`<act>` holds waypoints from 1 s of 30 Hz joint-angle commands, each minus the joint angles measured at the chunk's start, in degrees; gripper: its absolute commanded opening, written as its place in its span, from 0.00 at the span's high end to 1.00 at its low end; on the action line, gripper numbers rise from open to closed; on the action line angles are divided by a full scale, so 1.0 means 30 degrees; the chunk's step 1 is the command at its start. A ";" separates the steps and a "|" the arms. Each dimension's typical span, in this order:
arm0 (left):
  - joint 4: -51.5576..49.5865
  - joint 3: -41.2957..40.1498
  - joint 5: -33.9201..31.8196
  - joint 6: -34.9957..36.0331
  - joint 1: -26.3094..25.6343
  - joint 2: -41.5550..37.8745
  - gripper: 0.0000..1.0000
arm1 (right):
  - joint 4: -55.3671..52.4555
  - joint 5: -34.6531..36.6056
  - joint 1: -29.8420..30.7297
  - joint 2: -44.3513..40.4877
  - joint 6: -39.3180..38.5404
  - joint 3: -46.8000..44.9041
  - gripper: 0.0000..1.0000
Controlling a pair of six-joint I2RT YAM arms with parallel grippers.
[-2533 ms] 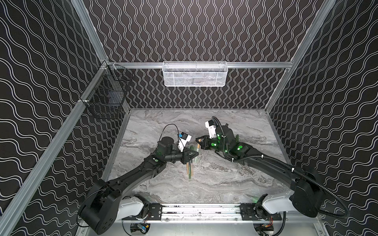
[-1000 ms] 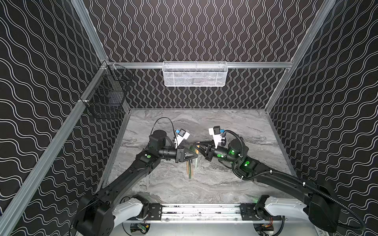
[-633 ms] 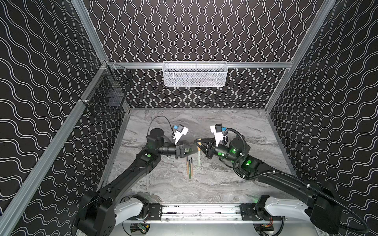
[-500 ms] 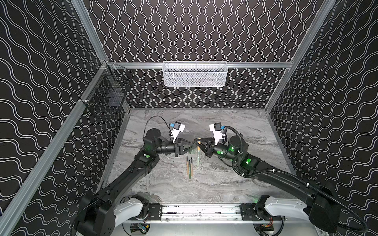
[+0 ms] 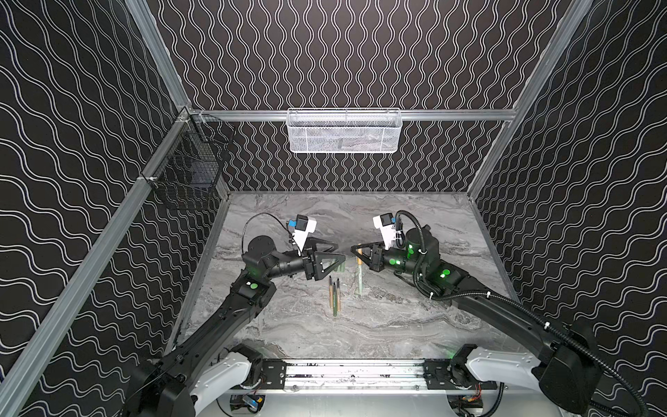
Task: Insert pens into pen caps
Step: Place a pen at the middle-right of the table.
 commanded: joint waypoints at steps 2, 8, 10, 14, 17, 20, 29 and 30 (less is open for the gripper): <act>-0.3111 0.0451 -0.0751 0.1634 -0.0015 -0.0679 0.02 | -0.3278 0.0943 -0.2073 0.1010 -0.0777 0.0761 1.00; -0.8774 0.1696 -0.1448 0.4153 0.0002 -0.2148 0.01 | -0.5886 0.2990 -0.5993 0.3550 -0.2839 0.1799 1.00; -1.0772 0.2238 -0.1853 0.5056 -0.0002 -0.2495 0.01 | -0.6689 0.3824 -0.6944 0.4869 -0.3549 0.2818 1.00; -1.4410 0.3140 -0.2747 0.6983 -0.0007 -0.3066 0.01 | -0.8212 0.4876 -0.8530 0.7725 -0.4612 0.4893 1.00; -1.5967 0.3331 -0.3178 0.7882 0.0008 -0.3557 0.01 | -0.9292 0.5550 -0.9470 0.9969 -0.5308 0.6844 1.00; -1.6420 0.3273 -0.3462 0.8108 0.0004 -0.3809 0.01 | -1.0888 0.5957 -1.0270 1.2279 -0.5874 0.9082 1.00; -1.6650 0.3128 -0.3764 0.8262 0.0007 -0.3962 0.01 | -1.1500 0.7240 -1.1316 1.6068 -0.6427 1.1652 0.94; -1.6610 0.3126 -0.3727 0.8234 -0.0005 -0.4004 0.01 | -1.1429 0.7288 -1.1316 1.6337 -0.6494 1.1777 0.94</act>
